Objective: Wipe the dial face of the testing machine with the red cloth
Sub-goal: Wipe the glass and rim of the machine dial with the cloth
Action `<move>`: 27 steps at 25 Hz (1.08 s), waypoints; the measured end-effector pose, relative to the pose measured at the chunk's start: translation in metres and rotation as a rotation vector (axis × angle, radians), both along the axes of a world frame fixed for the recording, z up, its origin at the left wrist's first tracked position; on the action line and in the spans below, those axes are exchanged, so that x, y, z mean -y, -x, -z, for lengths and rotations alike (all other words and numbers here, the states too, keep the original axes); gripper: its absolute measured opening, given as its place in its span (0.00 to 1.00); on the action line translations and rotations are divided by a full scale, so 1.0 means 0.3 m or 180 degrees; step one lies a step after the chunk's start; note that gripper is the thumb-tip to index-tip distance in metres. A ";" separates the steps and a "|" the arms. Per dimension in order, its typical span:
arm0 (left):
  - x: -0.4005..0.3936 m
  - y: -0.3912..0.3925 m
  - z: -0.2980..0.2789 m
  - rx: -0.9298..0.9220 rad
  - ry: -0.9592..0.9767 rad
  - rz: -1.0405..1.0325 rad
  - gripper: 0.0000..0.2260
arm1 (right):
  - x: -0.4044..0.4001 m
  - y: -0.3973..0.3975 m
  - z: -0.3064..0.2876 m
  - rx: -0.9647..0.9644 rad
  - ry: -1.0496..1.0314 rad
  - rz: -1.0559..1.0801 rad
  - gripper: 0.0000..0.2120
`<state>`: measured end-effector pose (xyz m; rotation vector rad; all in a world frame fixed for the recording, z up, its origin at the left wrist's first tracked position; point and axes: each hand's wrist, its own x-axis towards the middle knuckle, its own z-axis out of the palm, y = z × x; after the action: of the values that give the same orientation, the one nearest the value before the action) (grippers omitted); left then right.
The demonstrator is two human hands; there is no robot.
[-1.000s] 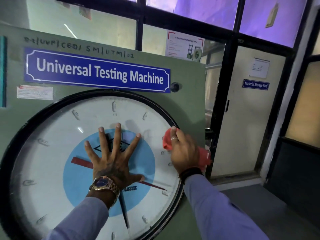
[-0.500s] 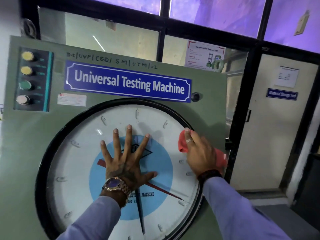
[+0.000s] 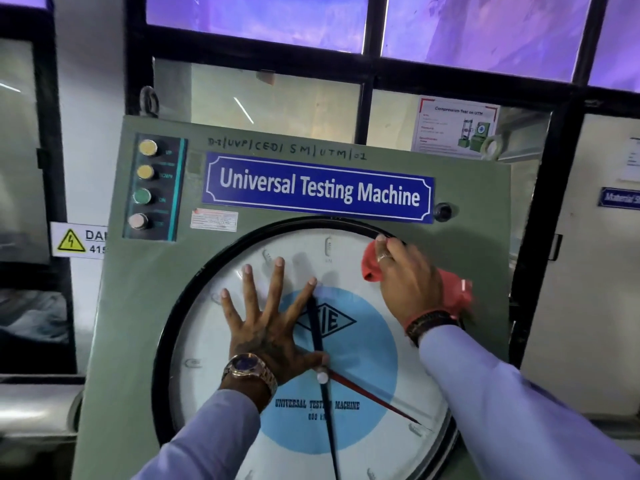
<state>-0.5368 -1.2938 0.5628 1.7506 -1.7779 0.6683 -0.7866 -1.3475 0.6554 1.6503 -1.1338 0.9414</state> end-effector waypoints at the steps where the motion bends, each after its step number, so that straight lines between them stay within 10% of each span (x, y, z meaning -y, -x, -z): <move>1: 0.000 0.002 0.002 0.0020 0.0008 -0.0001 0.63 | 0.008 -0.050 -0.020 0.0009 0.0027 -0.0098 0.21; 27: -0.041 -0.031 -0.016 0.0139 -0.0213 0.0191 0.56 | -0.033 -0.218 -0.084 -0.0902 -0.0227 -0.0156 0.23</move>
<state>-0.5275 -1.2817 0.5677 1.7311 -1.8948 0.6335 -0.7211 -1.3376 0.6807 1.8103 -0.9466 0.6767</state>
